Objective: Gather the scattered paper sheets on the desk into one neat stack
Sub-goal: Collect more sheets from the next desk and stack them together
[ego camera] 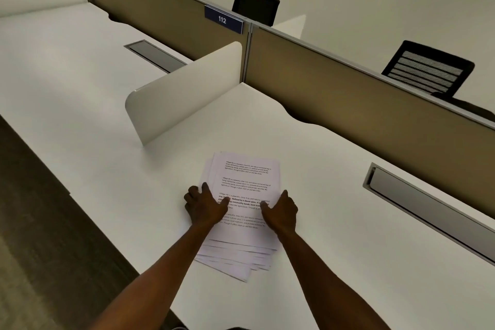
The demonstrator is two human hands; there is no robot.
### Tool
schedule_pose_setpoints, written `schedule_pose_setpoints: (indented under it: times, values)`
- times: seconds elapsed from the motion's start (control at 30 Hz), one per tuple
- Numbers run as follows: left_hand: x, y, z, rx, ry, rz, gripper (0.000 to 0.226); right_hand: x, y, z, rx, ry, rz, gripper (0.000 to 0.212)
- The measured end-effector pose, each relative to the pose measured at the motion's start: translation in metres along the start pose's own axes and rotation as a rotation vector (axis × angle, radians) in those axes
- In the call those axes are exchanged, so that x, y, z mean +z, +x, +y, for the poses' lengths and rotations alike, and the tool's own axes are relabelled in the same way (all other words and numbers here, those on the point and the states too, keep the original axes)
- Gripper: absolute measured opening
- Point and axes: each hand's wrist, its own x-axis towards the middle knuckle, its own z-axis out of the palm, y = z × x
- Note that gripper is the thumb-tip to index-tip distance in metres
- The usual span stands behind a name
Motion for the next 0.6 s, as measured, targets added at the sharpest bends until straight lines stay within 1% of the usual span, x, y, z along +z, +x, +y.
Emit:
schedule_pose_setpoints:
  times: [0.1, 0.23, 0.33, 0.43, 0.47, 0.5, 0.53, 0.6]
  values:
    - [0.005, -0.003, 0.003, -0.020, -0.048, 0.053, 0.087, 0.007, -0.007, 0.000, -0.031, -0.122, 0.017, 0.090]
    - [0.006, -0.002, 0.007, -0.073, -0.151, 0.056, 0.089, 0.012, -0.012, 0.000, -0.068, -0.189, -0.003, 0.094]
    - [0.004, 0.002, 0.007, -0.123, -0.314, 0.042, 0.088, 0.012, -0.014, 0.002, -0.090, -0.233, -0.013, 0.096]
    - [0.001, 0.008, 0.004, -0.198, -0.541, -0.022, 0.085, 0.011, -0.015, 0.007, -0.111, -0.254, -0.030, 0.098]
    - [-0.001, 0.009, 0.003, -0.220, -0.580, -0.040, 0.083, 0.010, -0.016, 0.008, -0.117, -0.258, -0.038, 0.099]
    - [-0.002, 0.010, 0.002, -0.230, -0.564, -0.043, 0.081, 0.009, -0.016, 0.010, -0.122, -0.261, -0.044, 0.099]
    - [-0.004, 0.009, 0.001, -0.228, -0.477, -0.021, 0.078, 0.008, -0.017, 0.011, -0.126, -0.262, -0.047, 0.100]
    - [-0.007, 0.004, -0.001, -0.203, -0.230, 0.053, 0.072, 0.006, -0.017, 0.013, -0.131, -0.254, -0.046, 0.100]
